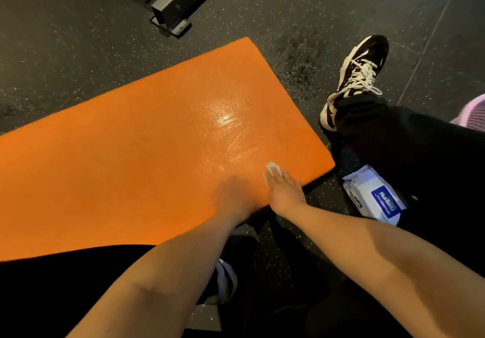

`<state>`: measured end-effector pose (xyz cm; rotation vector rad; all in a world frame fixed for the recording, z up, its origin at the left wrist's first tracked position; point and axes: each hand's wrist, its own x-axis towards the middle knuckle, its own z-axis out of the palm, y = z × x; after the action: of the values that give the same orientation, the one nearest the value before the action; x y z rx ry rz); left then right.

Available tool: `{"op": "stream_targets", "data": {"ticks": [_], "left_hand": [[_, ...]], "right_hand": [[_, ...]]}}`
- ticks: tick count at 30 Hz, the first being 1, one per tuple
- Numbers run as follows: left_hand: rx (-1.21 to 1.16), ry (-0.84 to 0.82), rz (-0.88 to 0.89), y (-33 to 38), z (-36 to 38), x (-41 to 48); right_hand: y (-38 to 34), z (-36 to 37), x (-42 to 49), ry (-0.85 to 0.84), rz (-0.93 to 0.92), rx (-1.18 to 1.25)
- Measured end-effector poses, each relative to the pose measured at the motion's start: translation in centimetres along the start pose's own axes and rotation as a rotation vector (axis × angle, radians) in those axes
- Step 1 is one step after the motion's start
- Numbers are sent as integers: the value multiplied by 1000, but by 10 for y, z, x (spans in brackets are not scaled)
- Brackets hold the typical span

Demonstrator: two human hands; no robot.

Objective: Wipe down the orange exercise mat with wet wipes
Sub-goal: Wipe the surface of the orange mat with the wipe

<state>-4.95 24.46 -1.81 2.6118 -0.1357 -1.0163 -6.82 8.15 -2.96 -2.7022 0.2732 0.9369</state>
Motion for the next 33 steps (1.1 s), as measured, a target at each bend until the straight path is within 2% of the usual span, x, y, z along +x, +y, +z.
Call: {"op": "stream_targets", "data": {"ticks": [3, 7, 12, 18, 25, 33], "left_hand": [[38, 2, 28, 1, 6, -3], [66, -5, 62, -5, 9, -3], [66, 102, 129, -8, 12, -8], [-87, 194, 187, -7, -1, -8], [-230, 255, 147, -5, -32, -14], [-314, 233, 145, -21, -30, -23]], "right_hand": [[-4, 6, -6, -23, -99, -12], [-1, 2, -7, 13, 37, 10], [-3, 0, -9, 11, 11, 89], [-5, -12, -11, 87, -11, 126], [-25, -39, -20, 190, -55, 161], [-32, -37, -40, 139, -96, 105]]}}
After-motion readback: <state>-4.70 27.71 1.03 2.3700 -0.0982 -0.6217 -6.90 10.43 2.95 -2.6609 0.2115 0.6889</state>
